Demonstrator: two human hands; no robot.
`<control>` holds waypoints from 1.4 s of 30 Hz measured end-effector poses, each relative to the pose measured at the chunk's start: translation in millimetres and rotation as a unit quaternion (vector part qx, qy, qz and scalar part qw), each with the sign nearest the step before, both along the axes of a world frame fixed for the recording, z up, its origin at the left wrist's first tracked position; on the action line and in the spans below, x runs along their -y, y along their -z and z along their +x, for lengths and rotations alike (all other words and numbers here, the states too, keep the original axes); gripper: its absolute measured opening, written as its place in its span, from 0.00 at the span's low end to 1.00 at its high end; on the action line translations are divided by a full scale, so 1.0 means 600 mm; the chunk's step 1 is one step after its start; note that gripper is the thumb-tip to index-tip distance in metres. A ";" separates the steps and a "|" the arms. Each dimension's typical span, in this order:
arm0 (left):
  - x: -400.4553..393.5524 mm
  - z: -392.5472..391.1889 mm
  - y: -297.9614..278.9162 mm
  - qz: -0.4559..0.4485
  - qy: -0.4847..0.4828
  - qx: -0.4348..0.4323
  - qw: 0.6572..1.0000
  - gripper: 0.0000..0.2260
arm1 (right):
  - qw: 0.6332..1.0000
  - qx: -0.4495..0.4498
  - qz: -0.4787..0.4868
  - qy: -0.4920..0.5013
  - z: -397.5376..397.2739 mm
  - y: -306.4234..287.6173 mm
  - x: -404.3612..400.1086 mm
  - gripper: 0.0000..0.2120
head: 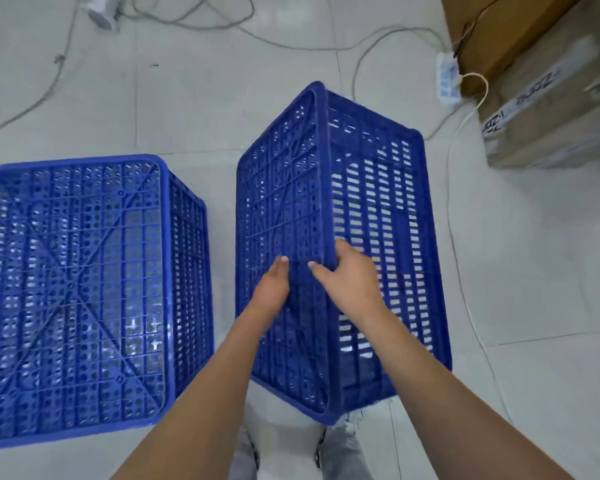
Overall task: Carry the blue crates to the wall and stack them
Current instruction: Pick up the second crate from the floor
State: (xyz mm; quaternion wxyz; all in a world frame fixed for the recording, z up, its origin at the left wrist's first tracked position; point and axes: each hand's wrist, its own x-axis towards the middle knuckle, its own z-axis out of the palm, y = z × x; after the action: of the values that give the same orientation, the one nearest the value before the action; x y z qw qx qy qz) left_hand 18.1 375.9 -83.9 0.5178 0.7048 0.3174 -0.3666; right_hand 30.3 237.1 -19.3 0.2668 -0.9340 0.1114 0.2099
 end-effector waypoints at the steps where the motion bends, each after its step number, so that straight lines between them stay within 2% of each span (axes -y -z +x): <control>1: -0.005 0.003 -0.006 -0.013 -0.045 -0.007 0.999 0.31 | 0.997 -0.018 0.069 0.009 0.004 -0.003 -0.019 0.18; 3: -0.024 0.007 -0.016 -0.039 -0.129 -0.022 0.991 0.33 | 0.981 -0.071 0.175 0.043 0.007 0.000 -0.042 0.19; 4: -0.039 0.009 -0.019 -0.042 -0.161 -0.021 0.986 0.34 | 0.984 -0.064 0.160 0.049 0.007 0.004 -0.043 0.19; 6: -0.076 0.004 -0.016 -0.025 -0.200 0.003 0.979 0.37 | 0.995 0.034 0.039 0.081 0.005 0.020 -0.016 0.15; 7: -0.098 0.000 -0.009 0.008 -0.200 0.017 0.980 0.38 | 0.989 0.092 -0.024 0.117 0.004 0.032 0.010 0.11; 8: -0.120 -0.004 -0.004 0.054 -0.183 0.027 0.981 0.40 | 0.977 0.128 -0.060 0.158 0.004 0.044 0.038 0.12; 9: -0.144 -0.011 0.008 0.107 -0.148 0.035 0.982 0.41 | 0.972 0.128 -0.067 0.184 0.005 0.056 0.066 0.18; 10: -0.163 -0.015 0.019 0.153 -0.107 0.043 0.982 0.42 | 0.974 0.080 -0.044 0.207 0.006 0.072 0.088 0.25; 12: -0.190 -0.014 0.050 0.212 -0.043 0.054 0.975 0.45 | 0.959 -0.075 0.078 0.262 0.002 0.099 0.107 0.32; 14: -0.197 -0.004 0.072 0.234 -0.019 0.054 0.971 0.48 | 0.910 -0.202 0.196 0.303 -0.009 0.117 0.104 0.33; 15: -0.197 0.000 0.079 0.243 -0.014 0.049 0.969 0.48 | 0.894 -0.232 0.229 0.307 -0.014 0.119 0.100 0.34; 18: -0.190 0.001 0.079 0.260 -0.005 0.046 0.965 0.47 | 0.899 -0.220 0.240 0.295 -0.020 0.126 0.083 0.37; 21: -0.189 0.004 0.075 0.261 -0.005 0.042 0.964 0.47 | 0.910 -0.189 0.249 0.274 -0.016 0.116 0.066 0.19; 22: -0.187 0.004 0.073 0.260 -0.007 0.035 0.965 0.47 | 0.910 -0.183 0.252 0.274 -0.016 0.114 0.064 0.17; 26: -0.175 0.003 0.072 0.236 -0.020 0.037 0.971 0.48 | 0.923 -0.155 0.198 0.290 -0.021 0.097 0.067 0.17; 30: -0.148 0.007 0.073 0.197 -0.026 0.020 0.980 0.48 | 0.949 -0.062 0.104 0.290 -0.032 0.060 0.074 0.23; 33: -0.120 0.014 0.072 0.228 0.040 -0.009 0.973 0.42 | 0.965 0.015 0.001 0.262 -0.051 0.030 0.058 0.23; 35: -0.107 0.021 0.073 0.255 0.084 0.003 0.963 0.35 | 0.971 0.044 -0.083 0.219 -0.068 0.023 0.032 0.23; 37: -0.091 0.031 0.072 0.208 0.069 0.049 0.974 0.28 | 0.981 0.035 -0.125 0.146 -0.087 0.037 0.001 0.21; 40: -0.038 0.042 0.047 0.012 -0.032 0.053 0.998 0.25 | 0.993 -0.023 -0.107 0.049 -0.120 0.096 -0.047 0.18; 42: 0.000 0.041 0.033 -0.047 0.004 0.042 0.998 0.24 | 0.994 -0.072 -0.074 0.033 -0.134 0.138 -0.070 0.16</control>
State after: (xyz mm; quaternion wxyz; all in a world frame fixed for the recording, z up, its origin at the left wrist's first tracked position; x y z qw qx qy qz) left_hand 42.4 376.0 -103.9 0.5614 0.6960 0.2752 -0.3532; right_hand -49.9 279.1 -101.9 0.1949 -0.9295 0.1763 0.2587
